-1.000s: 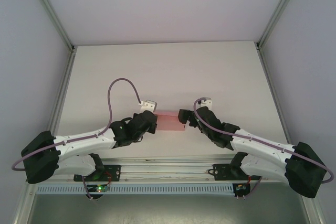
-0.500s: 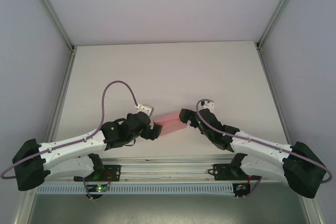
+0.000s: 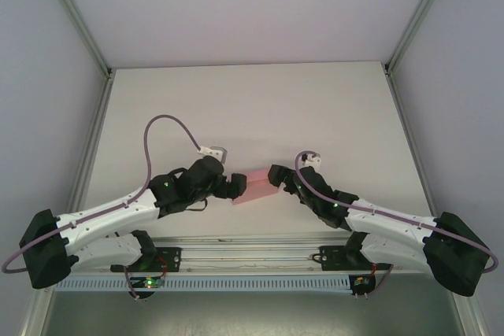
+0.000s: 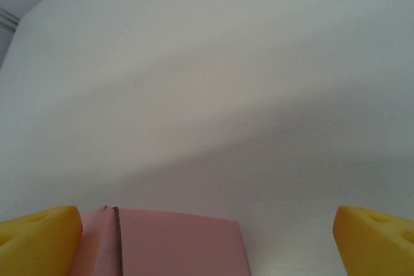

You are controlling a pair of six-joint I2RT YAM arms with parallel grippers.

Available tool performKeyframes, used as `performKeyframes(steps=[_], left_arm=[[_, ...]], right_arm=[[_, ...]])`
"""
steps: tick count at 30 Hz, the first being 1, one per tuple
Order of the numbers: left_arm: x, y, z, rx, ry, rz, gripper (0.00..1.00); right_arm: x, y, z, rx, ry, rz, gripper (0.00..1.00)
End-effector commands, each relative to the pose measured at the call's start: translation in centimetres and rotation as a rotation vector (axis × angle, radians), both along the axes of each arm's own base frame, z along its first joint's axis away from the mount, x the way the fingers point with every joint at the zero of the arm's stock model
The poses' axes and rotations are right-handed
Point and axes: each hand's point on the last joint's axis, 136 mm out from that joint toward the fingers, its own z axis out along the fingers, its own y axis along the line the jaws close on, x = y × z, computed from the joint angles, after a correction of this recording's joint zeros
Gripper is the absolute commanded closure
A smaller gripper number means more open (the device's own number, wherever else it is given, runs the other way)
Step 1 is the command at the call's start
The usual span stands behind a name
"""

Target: Assemble paper box

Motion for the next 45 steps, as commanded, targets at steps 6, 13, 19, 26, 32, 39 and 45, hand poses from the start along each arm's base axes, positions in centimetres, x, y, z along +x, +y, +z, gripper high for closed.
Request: performKeyframes(steps=[6,13,19,26,32,39,45], left_arm=[[1.6,0.8,-1.4,-0.333,0.144,0.182,0.0],[0.8,0.7,-2.1,-0.437,0.148,0.139,0.06],[0.3,0.6,-3.3,-0.421,0.176,0.127,0.07],[-0.1,0.2,-4.0,-0.434,0.185,0.092,0.16],[-0.7,0.8,-5.6,-0.406,0.184,0.085,0.36],[-1.6,0.7,-7.7,-0.337,0.151,-0.016,0.46],[-2.5,0.1,-9.2,-0.258,0.101,-0.114,0.57]], right_arm=[[-3.8,-3.0,-6.7,-0.19,0.174,0.053,0.06],[-3.8,-3.0,-6.5,-0.188,0.161,0.058,0.08],[-3.8,-3.0,-6.6,-0.185,0.167,0.054,0.09],[-3.7,-2.6,-6.8,-0.189,0.175,0.063,0.09],[-3.7,-2.9,-7.1,-0.196,0.181,0.05,0.1],[-3.8,-3.1,-7.1,-0.194,0.158,0.058,0.17],[-3.9,-3.1,-7.0,-0.19,0.12,0.095,0.22]])
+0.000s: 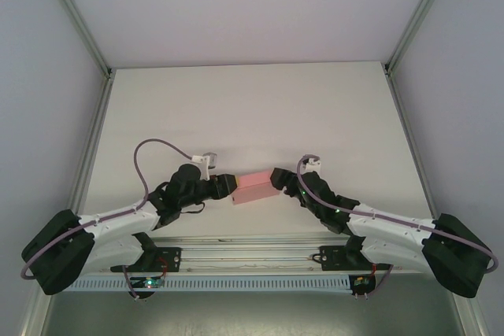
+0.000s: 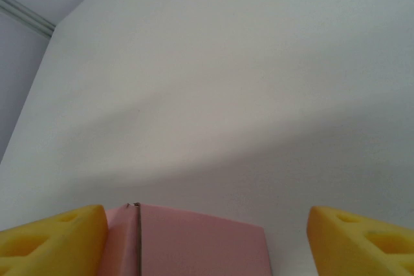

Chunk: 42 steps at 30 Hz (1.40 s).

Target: Assemble paper box

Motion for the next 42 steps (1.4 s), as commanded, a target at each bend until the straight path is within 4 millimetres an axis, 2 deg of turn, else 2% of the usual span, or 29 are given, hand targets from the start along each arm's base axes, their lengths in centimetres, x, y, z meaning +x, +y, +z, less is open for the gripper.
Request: performKeyframes(steps=[1,7,11,16,19,25,29,37,40,42], left_arm=[[-2.7,1.7,-5.9,0.203,0.051,-0.071,0.62],[-2.8,2.7,-7.0,0.248,0.001,-0.054,0.75],[-3.0,2.6,-7.4,0.273,-0.014,-0.068,0.83],[-3.1,2.1,-8.5,0.293,-0.014,-0.099,1.0],[-3.0,1.9,-8.7,0.314,-0.042,-0.122,1.0],[-2.7,1.4,-8.8,0.341,-0.071,-0.15,1.0],[-2.6,1.4,-8.9,0.347,-0.078,-0.148,1.0],[-2.4,1.5,-9.0,0.363,-0.069,-0.133,1.0],[-2.1,1.4,-8.5,0.369,-0.064,-0.128,1.0],[-1.9,1.1,-7.8,0.373,-0.061,-0.134,1.0]], right_arm=[[-3.5,-3.5,-6.9,-0.26,0.16,0.068,0.23],[-3.7,-3.1,-7.5,-0.272,0.149,0.137,0.29],[-3.7,-3.1,-7.9,-0.258,0.156,0.158,0.39],[-3.8,-3.4,-8.3,-0.253,0.153,0.167,0.49],[-3.9,-3.0,-8.2,-0.242,0.107,0.206,0.6],[-4.4,-2.0,-8.1,-0.275,0.058,0.32,0.73],[-4.8,-1.8,-8.0,-0.27,0.035,0.352,0.76],[-5.0,-2.1,-7.3,-0.274,-0.018,0.369,0.93],[-4.9,-2.1,-7.0,-0.272,-0.023,0.363,0.97],[-4.8,-2.0,-6.5,-0.272,-0.023,0.367,0.96]])
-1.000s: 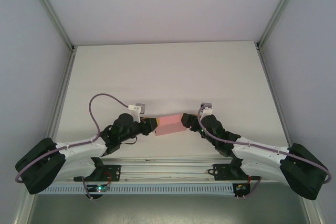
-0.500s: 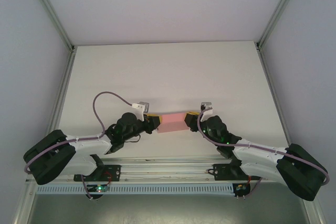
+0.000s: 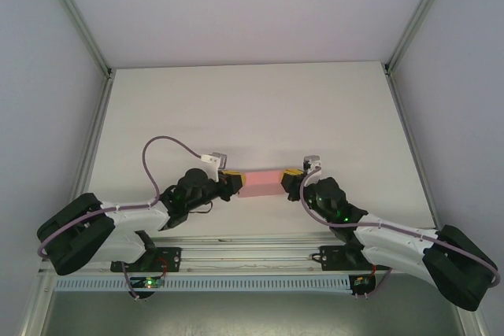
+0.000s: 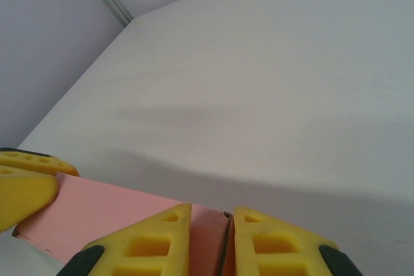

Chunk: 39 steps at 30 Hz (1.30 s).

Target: Assemble paper box

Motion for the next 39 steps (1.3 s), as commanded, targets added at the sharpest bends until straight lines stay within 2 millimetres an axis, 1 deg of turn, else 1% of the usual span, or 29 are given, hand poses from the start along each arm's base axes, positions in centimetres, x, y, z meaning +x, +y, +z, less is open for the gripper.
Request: performKeyframes(steps=[1,2,3,4,5,7,8,9,10,12,13,14,15,16,18,21,23,25,26,27,29,30,31,32,34,36,39], left_arm=[[-3.2,3.0,-7.6,0.298,0.205,-0.034,1.0],[-3.1,2.7,-7.1,0.293,0.2,-0.042,1.0],[-3.0,2.4,-6.5,0.287,0.196,-0.05,0.97],[-2.8,2.3,-6.0,0.287,0.192,-0.052,0.86],[-2.6,2.2,-5.3,0.288,0.185,-0.045,0.68],[-2.3,2.2,-4.2,0.293,0.173,-0.039,0.67],[-2.2,2.1,-3.6,0.288,0.164,-0.038,0.6],[-2.0,2.1,-2.9,0.282,0.152,-0.031,0.51],[-1.9,2.2,-2.4,0.284,0.144,-0.026,0.45],[-1.5,2.6,-1.4,0.296,0.128,0.004,0.3],[-1.3,2.8,-0.9,0.305,0.122,0.016,0.28],[-1.1,3.0,-0.5,0.314,0.117,0.029,0.23],[-0.7,3.3,-0.1,0.32,0.119,0.061,0.09],[-0.4,3.7,0.2,0.326,0.127,0.093,0.0],[-0.2,4.0,1.1,0.328,0.123,0.114,0.0],[0.3,4.7,2.2,0.348,0.108,0.156,0.0],[0.6,5.1,3.2,0.361,0.105,0.188,0.0],[0.9,5.6,4.3,0.377,0.098,0.212,0.0],[1.1,5.9,4.8,0.388,0.093,0.231,0.0],[1.3,6.2,5.3,0.395,0.086,0.253,0.0],[1.9,7.0,6.4,0.411,0.073,0.305,0.0],[2.1,7.3,6.8,0.417,0.066,0.319,0.0],[2.2,7.6,7.1,0.428,0.067,0.341,0.0],[2.4,8.2,7.3,0.44,0.076,0.374,0.0],[2.5,9.2,7.5,0.47,0.108,0.422,0.0],[2.6,10.1,7.6,0.5,0.137,0.466,0.0],[2.8,11.4,7.2,0.533,0.172,0.52,0.0]], right_arm=[[-3.9,-2.1,-8.2,-0.259,0.238,0.086,0.95],[-3.8,-2.0,-7.9,-0.257,0.24,0.086,0.92],[-3.6,-2.0,-7.5,-0.246,0.242,0.074,0.89],[-3.5,-2.1,-7.2,-0.243,0.25,0.06,0.88],[-3.3,-2.0,-6.8,-0.237,0.252,0.055,0.86],[-3.0,-2.1,-6.2,-0.228,0.256,0.029,0.83],[-2.9,-2.1,-5.9,-0.22,0.254,0.021,0.82],[-2.7,-2.1,-5.6,-0.209,0.254,0.009,0.8],[-2.6,-2.1,-5.3,-0.198,0.25,-0.002,0.79],[-2.3,-2.1,-4.8,-0.182,0.245,-0.017,0.75],[-2.2,-2.1,-4.6,-0.181,0.244,-0.024,0.75],[-2.1,-2.1,-4.3,-0.183,0.244,-0.028,0.74],[-1.9,-2.1,-4.2,-0.184,0.249,-0.04,0.71],[-1.8,-2.0,-3.9,-0.183,0.249,-0.043,0.69],[-1.7,-1.9,-3.4,-0.177,0.251,-0.049,0.65],[-1.2,-2.1,-2.5,-0.157,0.252,-0.091,0.63],[-0.8,-2.1,-1.6,-0.149,0.23,-0.105,0.6],[-0.5,-2.1,-0.6,-0.146,0.205,-0.11,0.51],[-0.4,-2.3,-0.5,-0.152,0.198,-0.117,0.51],[0.0,-2.1,0.8,-0.141,0.174,-0.117,0.48],[0.3,-2.0,2.0,-0.147,0.147,-0.115,0.41],[0.4,-1.7,2.5,-0.149,0.136,-0.105,0.35],[0.5,-1.5,3.1,-0.153,0.122,-0.091,0.22],[0.6,-1.3,3.7,-0.158,0.107,-0.079,0.03],[0.9,-0.9,5.1,-0.18,0.079,-0.052,0.01],[0.9,-0.1,6.5,-0.221,0.039,0.012,0.02],[-0.2,2.4,7.8,-0.314,-0.017,0.226,0.02]])
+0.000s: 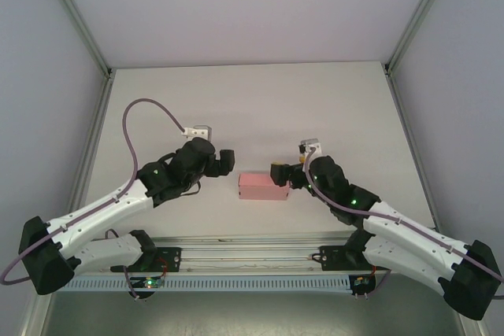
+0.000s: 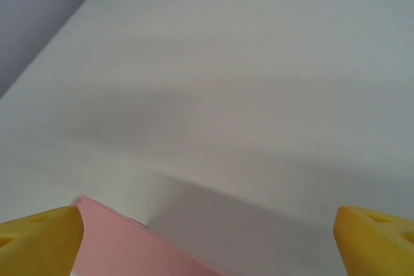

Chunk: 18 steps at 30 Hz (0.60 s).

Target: Assemble paper box

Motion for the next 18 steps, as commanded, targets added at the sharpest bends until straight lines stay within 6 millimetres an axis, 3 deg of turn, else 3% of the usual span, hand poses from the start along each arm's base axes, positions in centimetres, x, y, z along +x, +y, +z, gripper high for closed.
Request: performKeyframes(steps=[1,3,7,9,13,18], left_arm=[[-0.2,3.5,-1.4,0.093,0.069,0.138,0.0],[-0.2,4.2,-1.9,0.079,0.1,0.163,0.0],[-0.4,5.1,-2.9,0.047,0.142,0.188,0.0],[-0.7,5.6,-3.4,0.046,0.151,0.199,0.0],[-1.4,6.5,-4.1,0.052,0.171,0.213,0.0],[-2.2,7.4,-4.9,0.056,0.18,0.23,0.0]], right_arm=[[-1.9,2.8,1.1,-0.146,-0.048,0.304,0.02],[-3.4,4.5,2.0,-0.215,-0.07,0.5,0.01],[-4.6,6.6,3.2,-0.343,-0.146,0.727,0.02],[-6.1,7.0,2.2,-0.426,-0.162,0.915,0.01],[-6.3,7.0,-0.5,-0.569,-0.065,1.055,0.01],[-3.4,6.4,-4.3,-0.822,0.001,1.003,0.01]])
